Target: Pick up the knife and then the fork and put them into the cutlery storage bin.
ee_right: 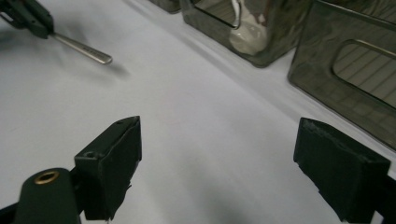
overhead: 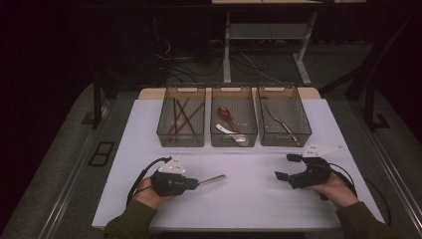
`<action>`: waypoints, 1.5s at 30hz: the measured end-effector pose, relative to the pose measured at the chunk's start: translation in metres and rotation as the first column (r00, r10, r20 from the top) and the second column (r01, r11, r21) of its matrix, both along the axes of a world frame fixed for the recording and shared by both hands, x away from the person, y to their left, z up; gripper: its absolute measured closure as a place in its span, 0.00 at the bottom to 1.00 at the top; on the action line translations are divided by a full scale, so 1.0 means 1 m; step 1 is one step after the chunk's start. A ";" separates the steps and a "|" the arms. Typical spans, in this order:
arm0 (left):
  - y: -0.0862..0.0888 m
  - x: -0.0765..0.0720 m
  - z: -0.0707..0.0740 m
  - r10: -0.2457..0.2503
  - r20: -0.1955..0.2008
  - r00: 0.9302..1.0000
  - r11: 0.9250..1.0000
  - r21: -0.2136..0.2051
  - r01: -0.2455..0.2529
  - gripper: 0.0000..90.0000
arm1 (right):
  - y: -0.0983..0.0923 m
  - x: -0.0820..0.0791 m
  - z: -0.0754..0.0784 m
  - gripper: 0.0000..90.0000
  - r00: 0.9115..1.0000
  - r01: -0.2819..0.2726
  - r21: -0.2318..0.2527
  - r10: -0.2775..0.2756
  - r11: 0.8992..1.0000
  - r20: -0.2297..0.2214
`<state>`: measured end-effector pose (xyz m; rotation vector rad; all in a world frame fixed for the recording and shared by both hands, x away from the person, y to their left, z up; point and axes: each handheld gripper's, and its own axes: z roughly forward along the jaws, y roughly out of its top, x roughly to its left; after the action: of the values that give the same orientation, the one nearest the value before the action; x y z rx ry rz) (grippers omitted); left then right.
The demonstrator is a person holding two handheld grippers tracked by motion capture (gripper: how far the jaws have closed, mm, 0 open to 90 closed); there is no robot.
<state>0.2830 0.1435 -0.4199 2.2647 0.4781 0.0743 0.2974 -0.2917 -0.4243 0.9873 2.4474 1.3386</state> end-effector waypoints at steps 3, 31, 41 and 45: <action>-0.006 0.004 0.004 -0.033 0.005 0.999 0.999 -0.010 0.033 0.93 | 0.002 0.001 0.002 0.18 1.000 -0.025 0.002 0.025 1.000 -0.002; -0.103 0.040 0.031 -0.374 0.082 0.924 0.925 -0.041 0.378 0.93 | 0.072 0.042 0.035 0.18 0.900 -0.432 -0.070 0.425 0.899 -0.095; -0.109 0.038 0.027 -0.407 0.080 0.910 0.911 -0.032 0.411 0.93 | 0.094 0.040 0.019 0.43 0.805 -0.581 -0.058 0.561 0.812 -0.193; -0.112 0.035 0.027 -0.422 0.077 0.904 0.905 -0.023 0.424 0.93 | 0.101 0.036 0.016 0.56 0.783 -0.600 -0.052 0.572 0.798 -0.245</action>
<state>0.3183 0.0312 -0.3929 2.2686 -0.0584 -0.0762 0.3337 -0.1912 -0.4082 0.3414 3.1333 1.2437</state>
